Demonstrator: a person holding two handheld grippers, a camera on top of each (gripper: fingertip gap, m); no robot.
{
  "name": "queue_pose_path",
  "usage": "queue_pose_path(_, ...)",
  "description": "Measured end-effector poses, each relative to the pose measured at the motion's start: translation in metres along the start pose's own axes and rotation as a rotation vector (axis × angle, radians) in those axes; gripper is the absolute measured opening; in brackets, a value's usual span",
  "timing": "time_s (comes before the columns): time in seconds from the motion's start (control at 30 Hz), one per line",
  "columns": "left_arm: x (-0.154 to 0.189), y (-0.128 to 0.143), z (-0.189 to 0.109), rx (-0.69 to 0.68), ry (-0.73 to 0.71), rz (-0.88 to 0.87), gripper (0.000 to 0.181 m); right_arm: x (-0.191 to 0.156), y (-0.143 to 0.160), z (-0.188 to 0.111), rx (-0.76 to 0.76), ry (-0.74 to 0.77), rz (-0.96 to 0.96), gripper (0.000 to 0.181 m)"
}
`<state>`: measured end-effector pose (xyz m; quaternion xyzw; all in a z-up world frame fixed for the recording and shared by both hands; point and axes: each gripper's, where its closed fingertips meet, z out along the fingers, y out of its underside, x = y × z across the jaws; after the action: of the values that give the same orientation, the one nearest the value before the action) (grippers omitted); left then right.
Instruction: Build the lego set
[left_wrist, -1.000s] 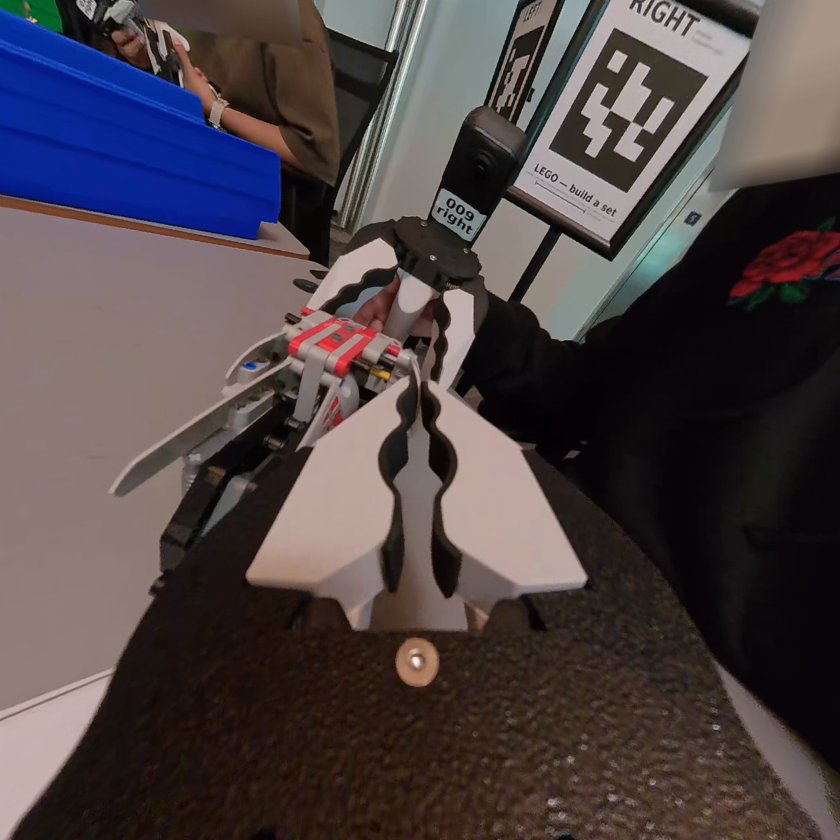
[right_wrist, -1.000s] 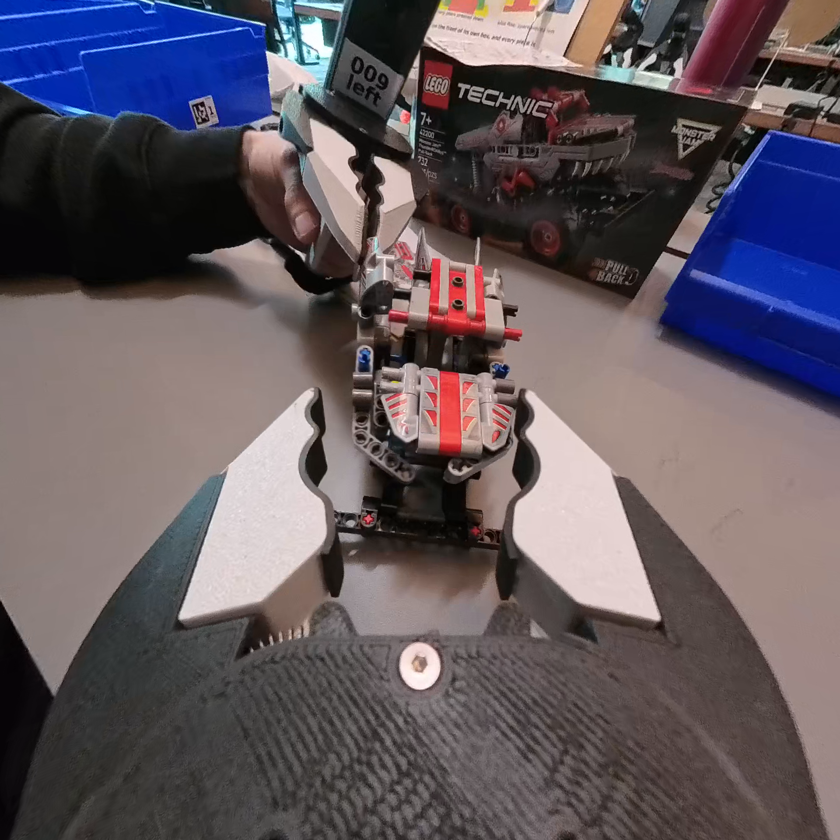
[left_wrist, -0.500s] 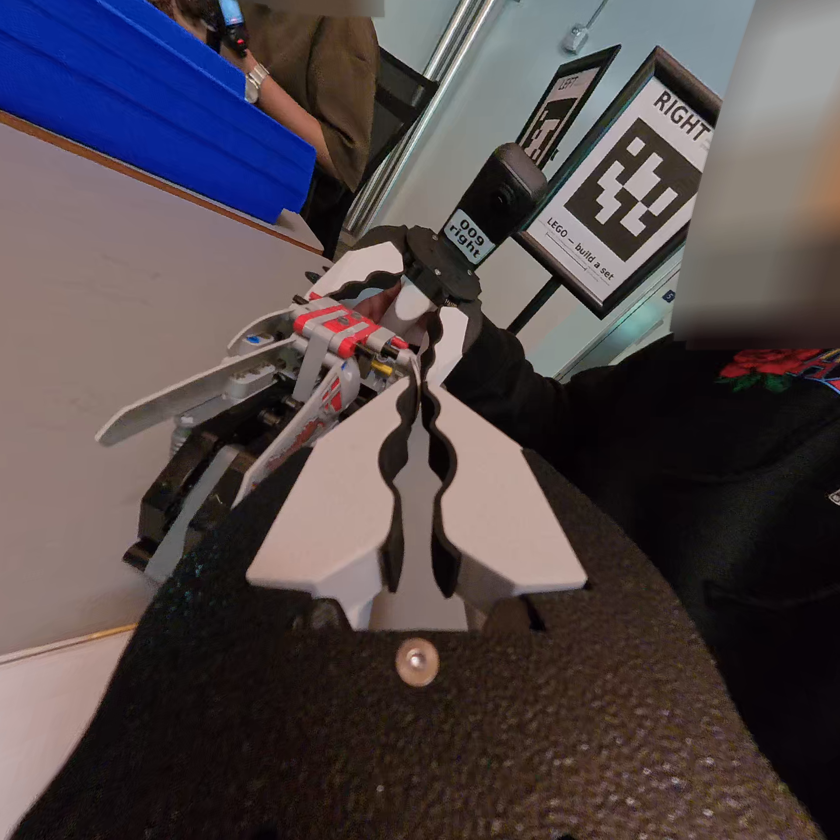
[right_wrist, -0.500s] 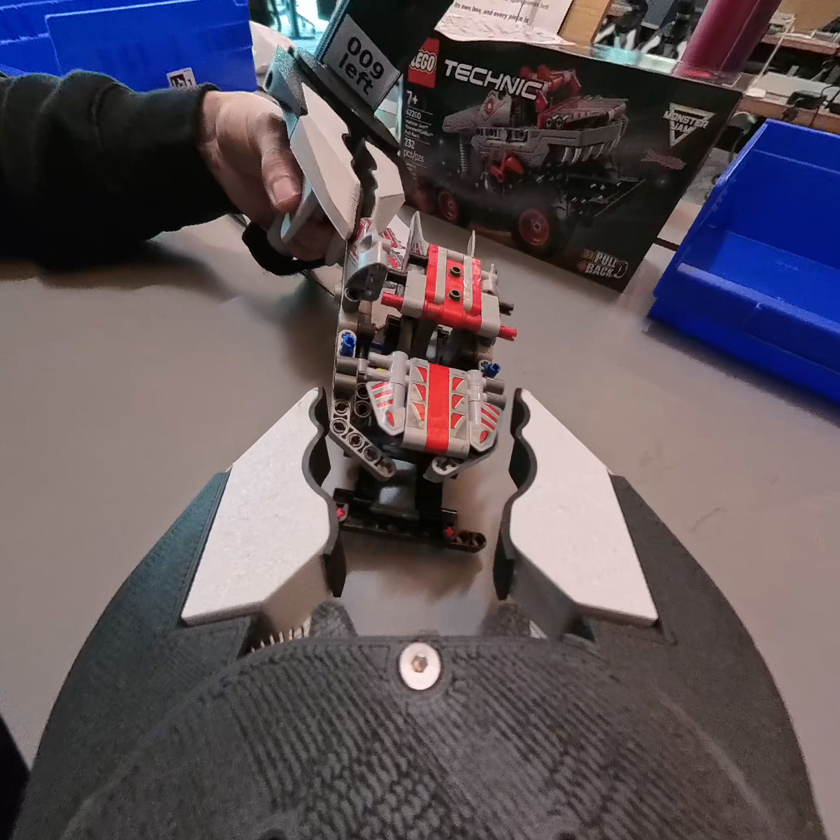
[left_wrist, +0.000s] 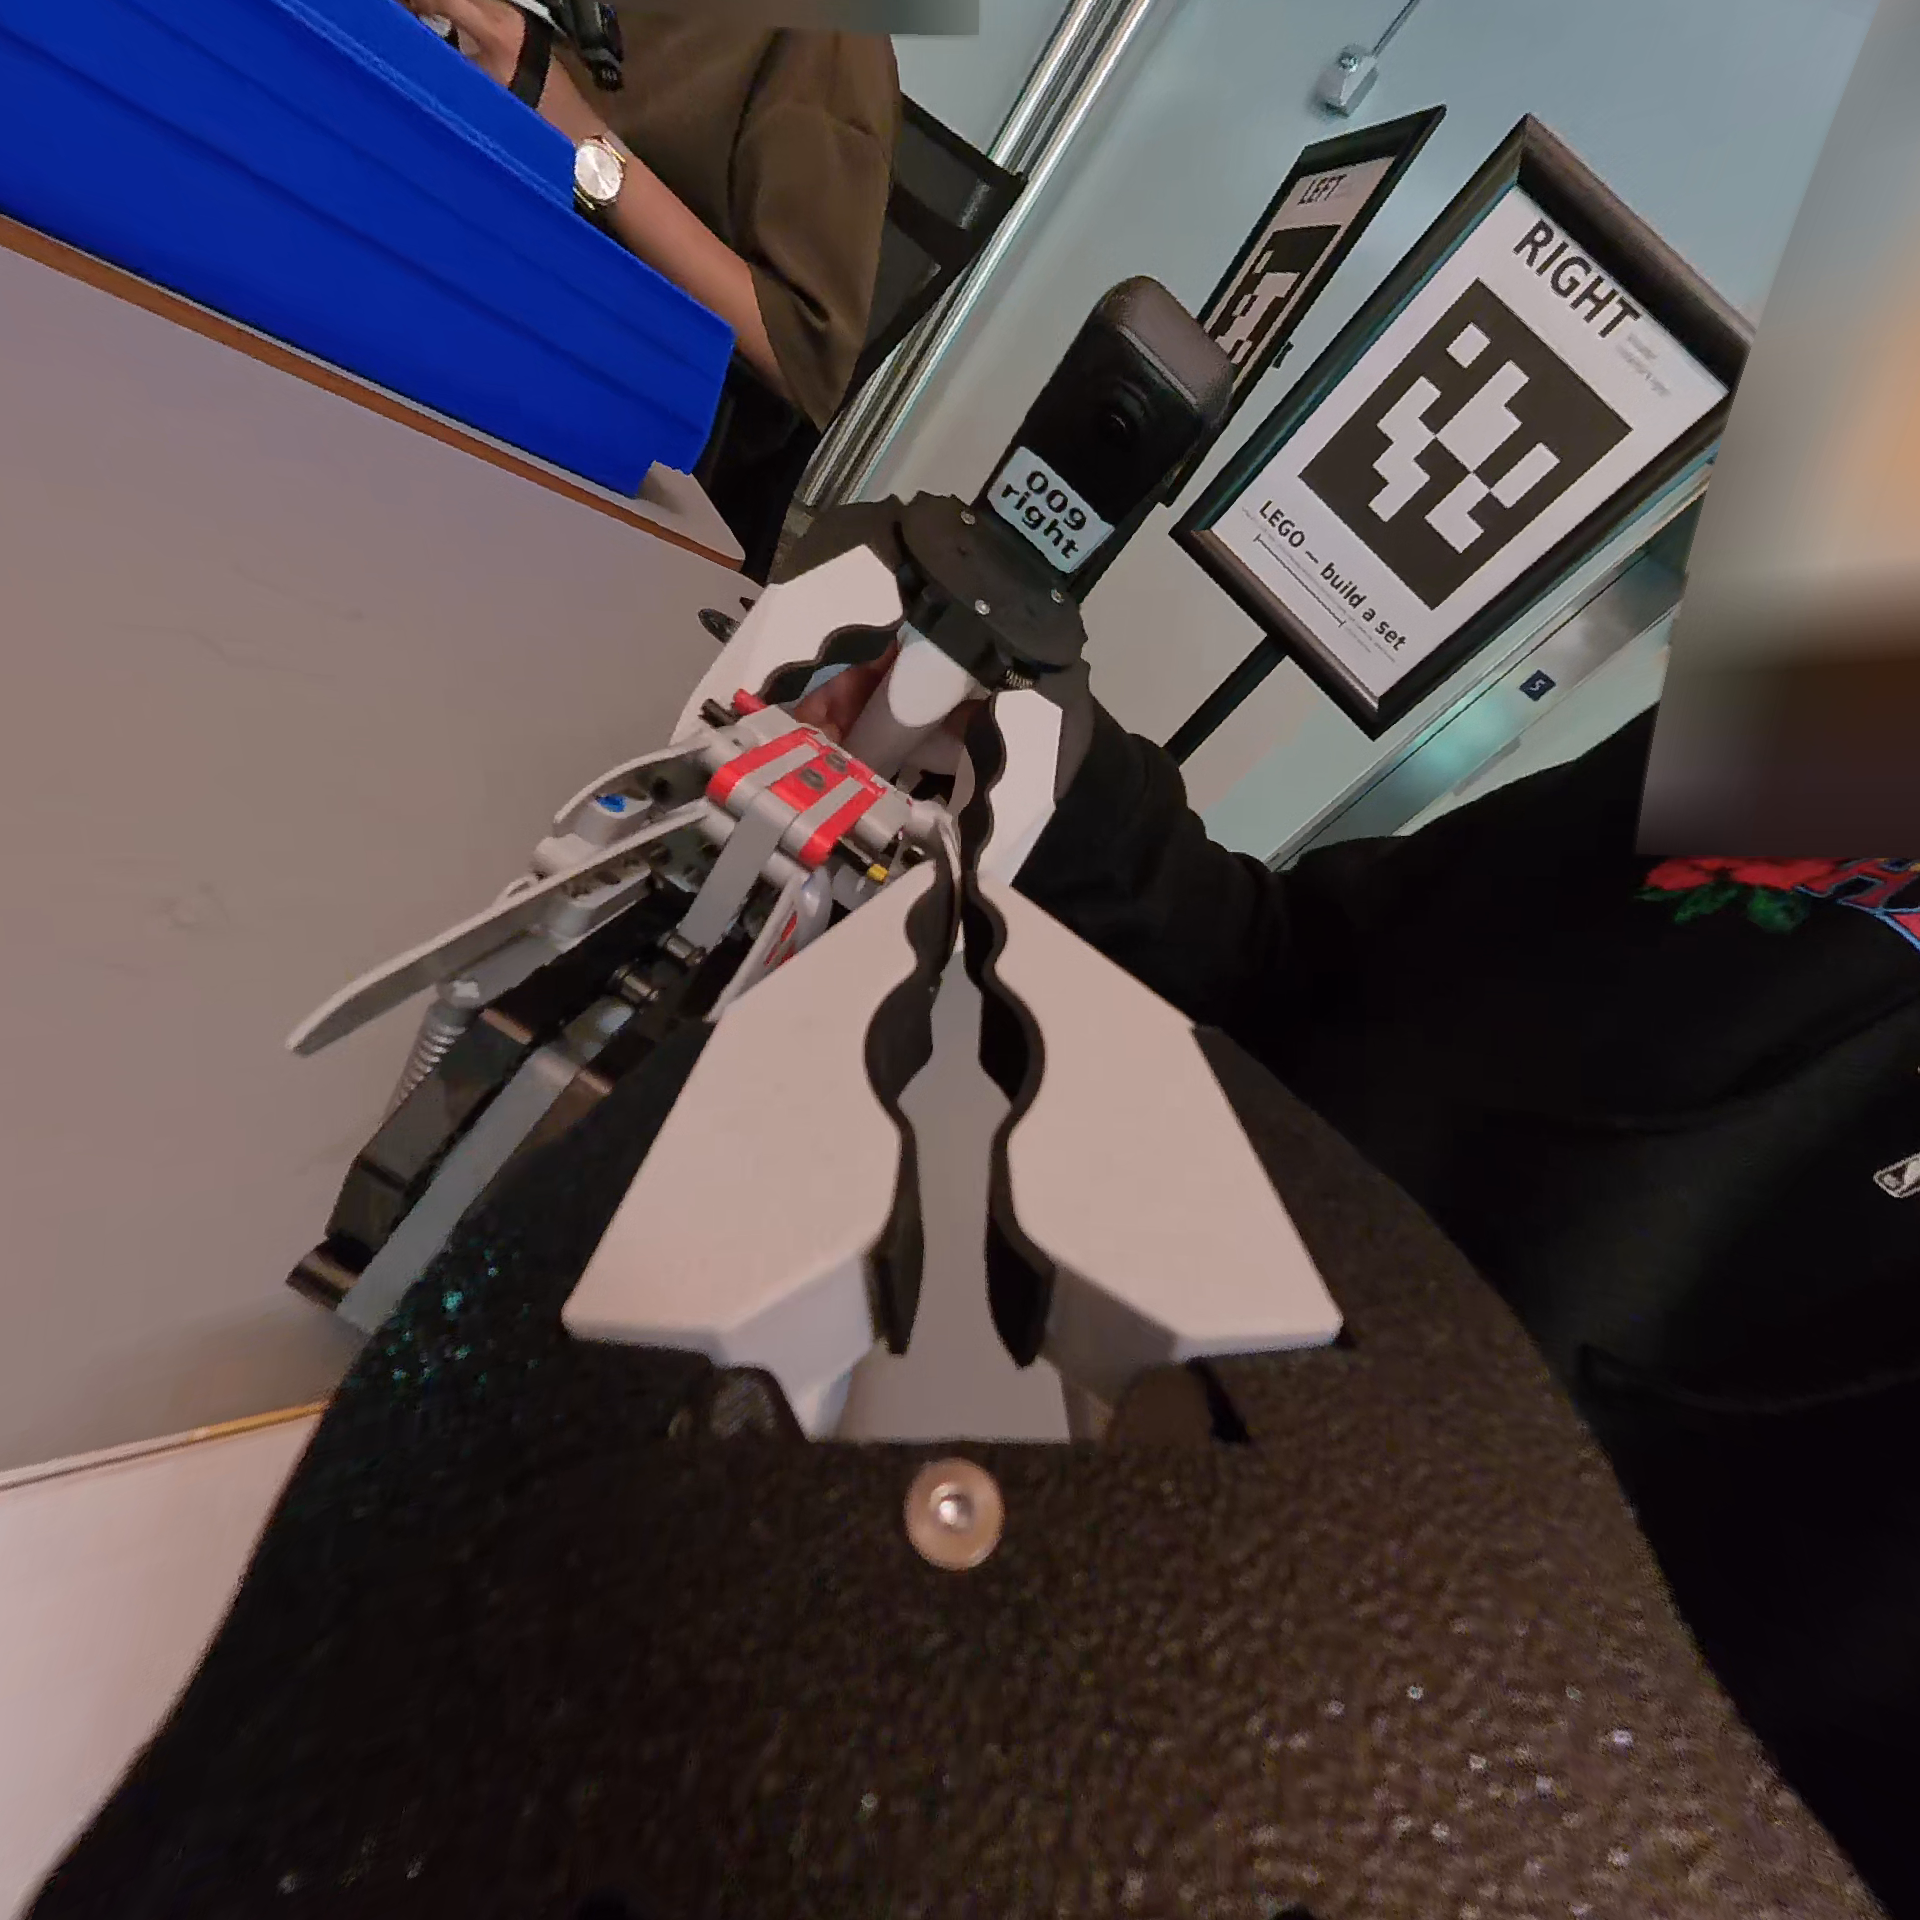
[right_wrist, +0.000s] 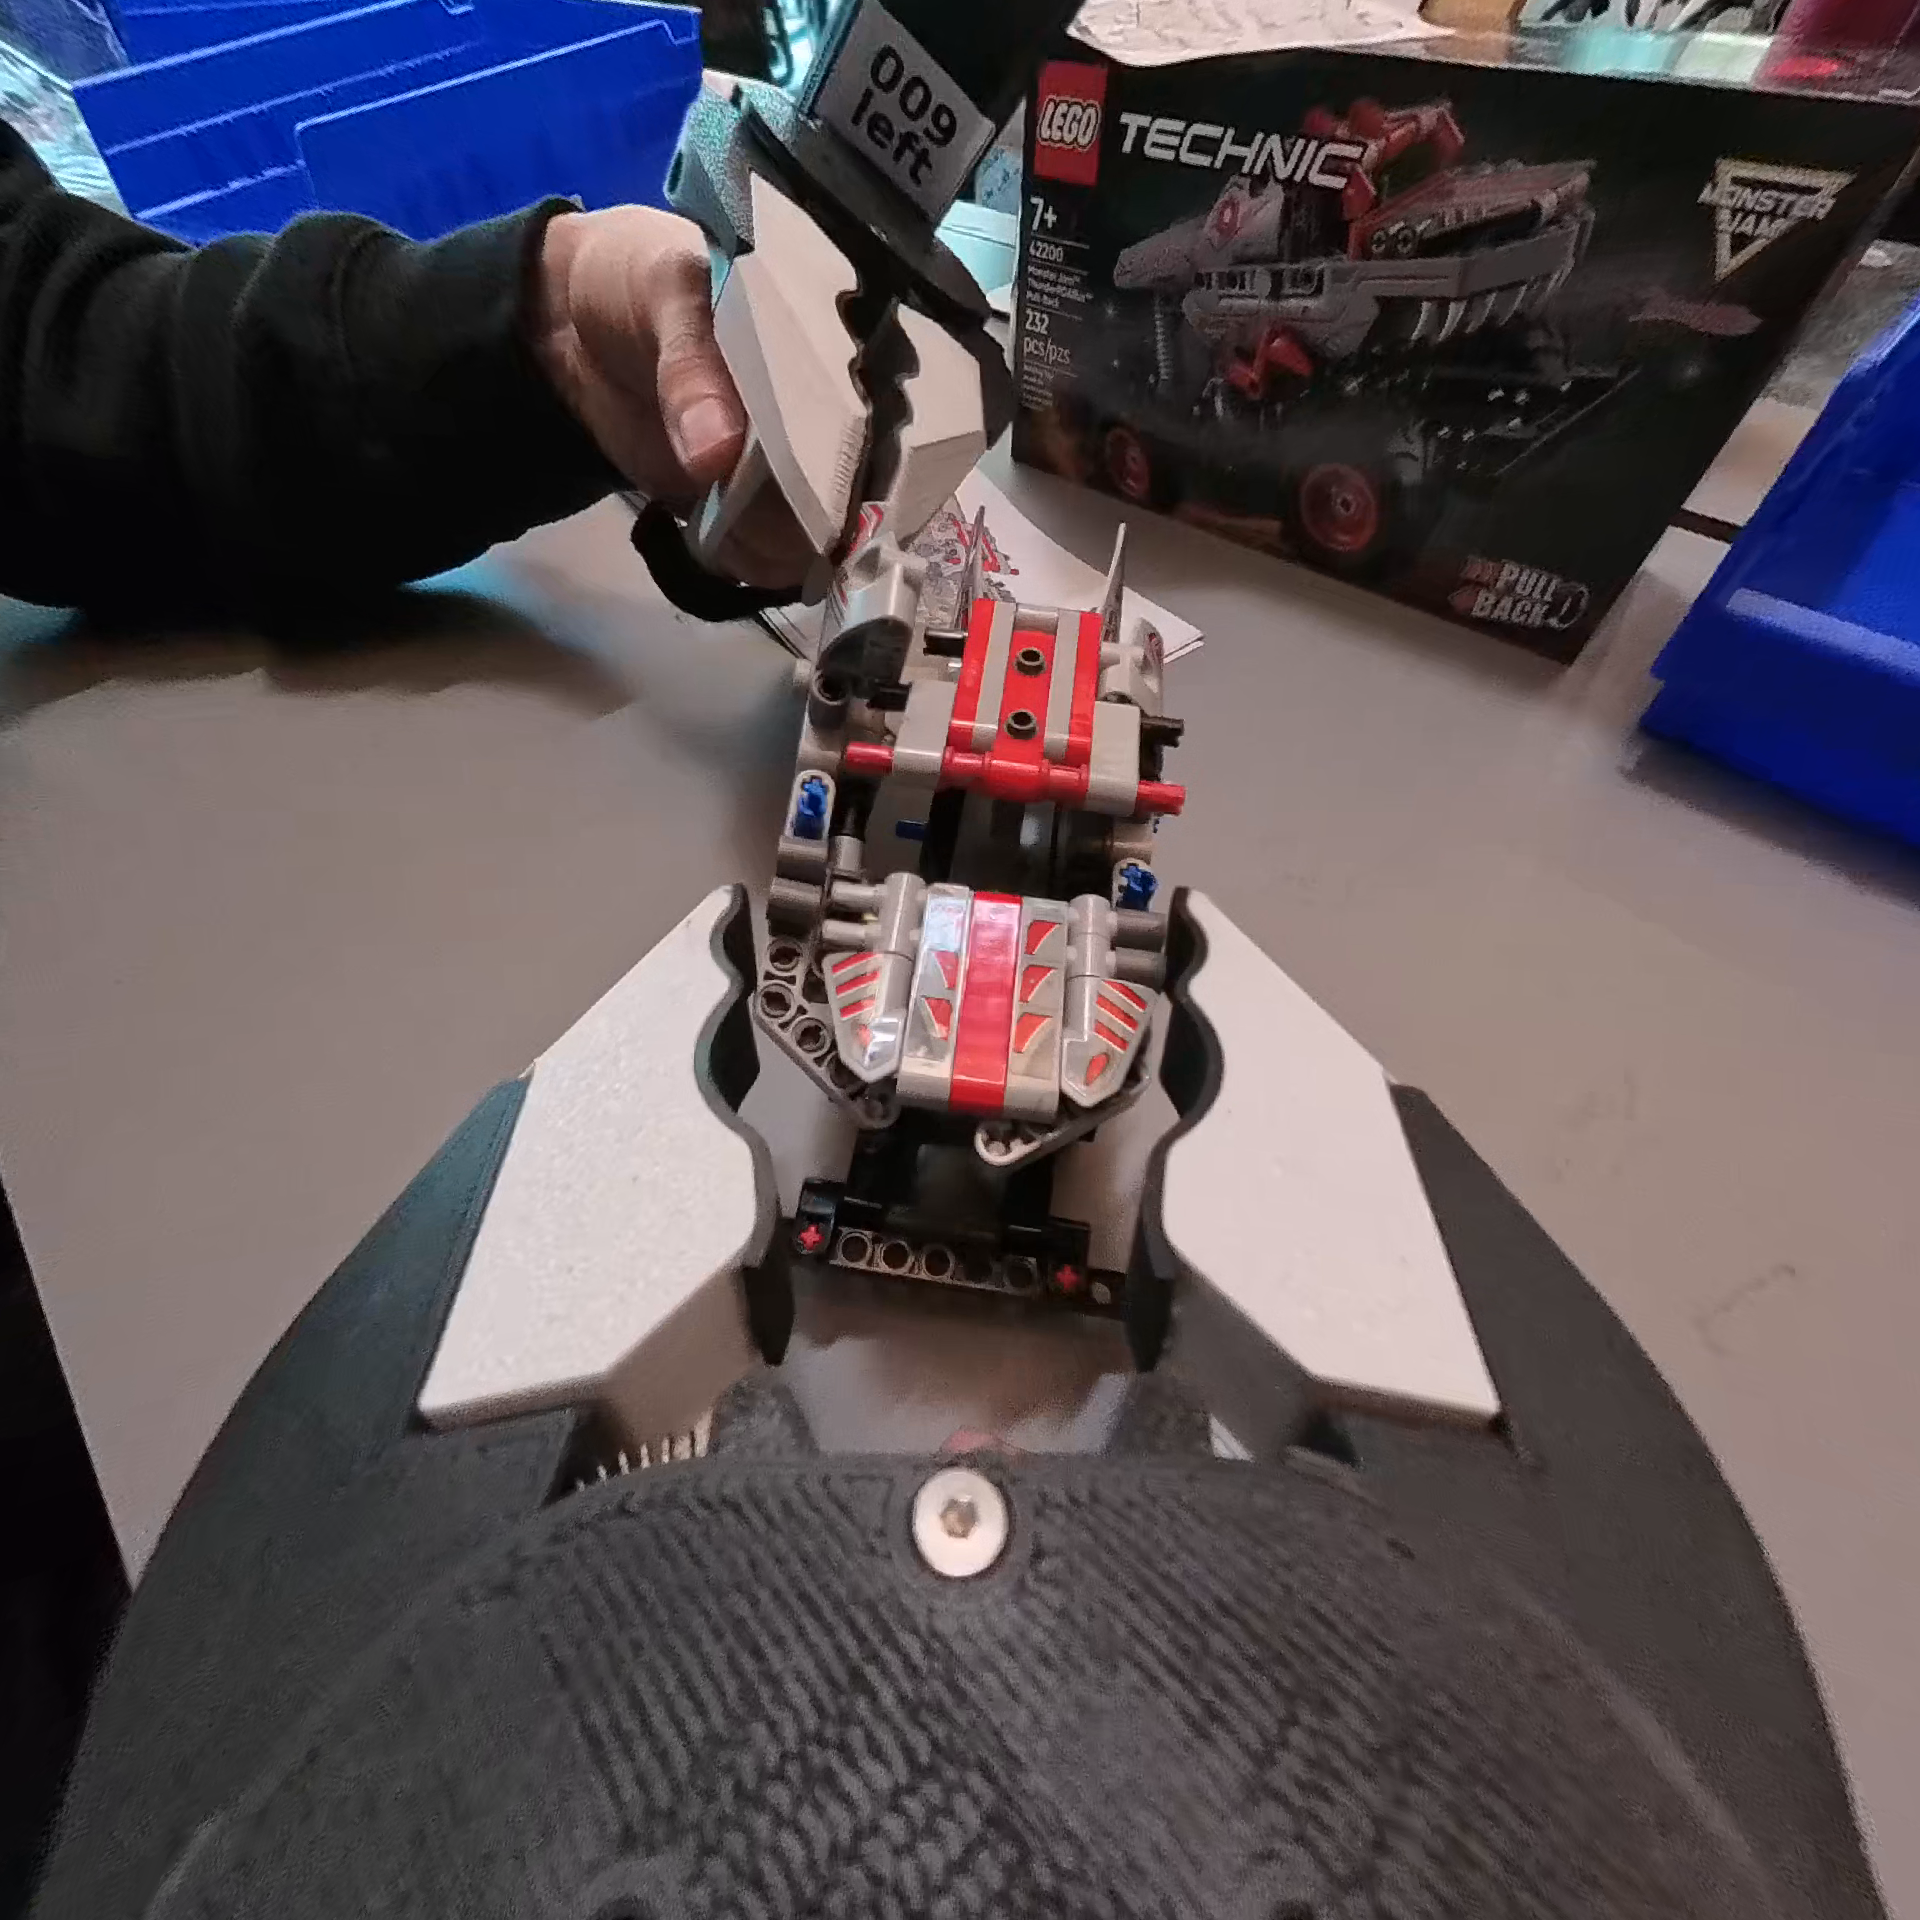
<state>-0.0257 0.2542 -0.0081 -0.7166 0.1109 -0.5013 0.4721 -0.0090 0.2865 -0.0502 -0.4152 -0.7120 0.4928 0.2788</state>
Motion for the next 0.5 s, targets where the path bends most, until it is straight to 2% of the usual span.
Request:
queue_pose_path(0.2,0.0023,0.0044,0.0047,0.003,0.003,0.01,0.0,-0.0035,-0.0002,0.0003,0.012,0.011,0.003,0.078)
queue_pose_path(0.5,0.005,0.0066,0.0064,0.025,-0.013,0.166,0.0,-0.0004,0.0039,-0.0008,0.007,0.016,0.014,0.078)
